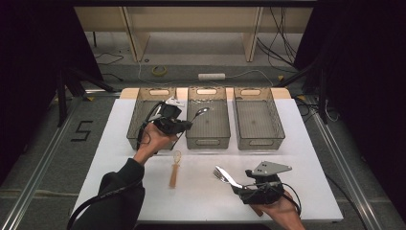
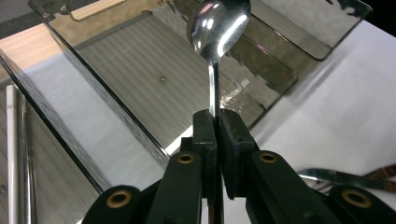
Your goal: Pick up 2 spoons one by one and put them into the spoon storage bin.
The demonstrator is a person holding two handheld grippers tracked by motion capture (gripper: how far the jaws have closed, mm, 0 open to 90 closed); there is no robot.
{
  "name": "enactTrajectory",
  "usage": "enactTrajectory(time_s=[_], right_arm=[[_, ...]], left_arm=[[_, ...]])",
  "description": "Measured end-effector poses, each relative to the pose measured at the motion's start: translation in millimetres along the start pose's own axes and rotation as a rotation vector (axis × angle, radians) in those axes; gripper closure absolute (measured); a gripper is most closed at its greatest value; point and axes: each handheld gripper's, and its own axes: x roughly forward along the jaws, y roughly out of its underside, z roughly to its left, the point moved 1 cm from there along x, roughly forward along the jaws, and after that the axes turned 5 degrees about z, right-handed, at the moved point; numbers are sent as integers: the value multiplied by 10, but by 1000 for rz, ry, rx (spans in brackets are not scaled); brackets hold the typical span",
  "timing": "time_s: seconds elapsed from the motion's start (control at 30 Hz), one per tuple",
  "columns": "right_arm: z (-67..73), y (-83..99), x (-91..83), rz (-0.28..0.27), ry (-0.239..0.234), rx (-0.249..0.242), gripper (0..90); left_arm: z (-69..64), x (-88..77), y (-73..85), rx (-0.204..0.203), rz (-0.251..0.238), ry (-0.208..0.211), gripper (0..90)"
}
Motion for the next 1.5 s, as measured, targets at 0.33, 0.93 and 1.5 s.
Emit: enactTrajectory(time_s=[0.33,0.93,1.5], right_arm=[[-1,4,-1,-1,0,-2,269],[-2,9,-2,-2,-2,-7,269],[5,9,-1,-1,-6,-8,269]], left_arm=[[23,166,-199,-45,-22,3,848],[156,379,-490,-114,-51,-17,849],[237,605,-469,-168,-51,-49,850]])
